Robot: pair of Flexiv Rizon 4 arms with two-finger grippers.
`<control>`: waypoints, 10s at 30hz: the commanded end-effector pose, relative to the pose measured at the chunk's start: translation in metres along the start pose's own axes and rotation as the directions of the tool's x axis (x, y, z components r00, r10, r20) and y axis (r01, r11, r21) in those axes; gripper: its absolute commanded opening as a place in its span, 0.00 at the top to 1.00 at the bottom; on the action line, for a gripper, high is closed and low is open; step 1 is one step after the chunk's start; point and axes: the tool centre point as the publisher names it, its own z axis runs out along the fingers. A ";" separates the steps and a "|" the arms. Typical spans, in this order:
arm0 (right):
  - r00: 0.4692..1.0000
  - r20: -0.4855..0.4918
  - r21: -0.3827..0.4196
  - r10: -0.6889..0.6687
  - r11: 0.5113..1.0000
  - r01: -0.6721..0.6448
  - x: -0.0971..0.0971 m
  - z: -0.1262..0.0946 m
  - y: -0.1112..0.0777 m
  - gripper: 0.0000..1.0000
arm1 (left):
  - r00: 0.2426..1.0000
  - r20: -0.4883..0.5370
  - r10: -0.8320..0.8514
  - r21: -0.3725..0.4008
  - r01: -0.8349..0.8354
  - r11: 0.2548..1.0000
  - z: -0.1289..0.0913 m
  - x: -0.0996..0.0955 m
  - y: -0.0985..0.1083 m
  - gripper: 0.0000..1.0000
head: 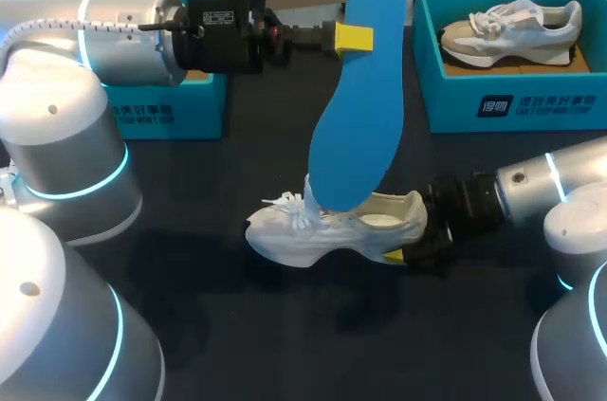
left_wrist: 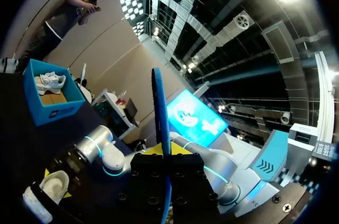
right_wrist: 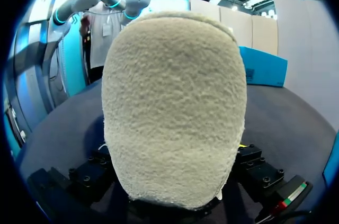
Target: Take the shoe out of the shoebox, open the shoe tongue, remove and reinsert the insole, then place the shoe into the shoebox
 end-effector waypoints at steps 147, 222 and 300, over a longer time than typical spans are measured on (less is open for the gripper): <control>0.970 0.019 0.780 0.241 0.603 -0.166 -0.029 0.008 0.055 1.00 | 1.000 0.001 0.000 0.001 0.000 1.000 -0.001 0.000 0.001 1.00; 0.266 0.617 0.085 0.741 0.273 -0.958 0.020 0.019 0.073 1.00 | 1.000 0.001 0.000 0.001 0.000 1.000 -0.001 0.000 0.001 1.00; 0.151 -0.164 -0.081 0.975 0.139 -0.987 0.032 -0.102 0.214 0.00 | 1.000 0.001 0.000 0.001 0.000 1.000 -0.001 0.000 0.001 1.00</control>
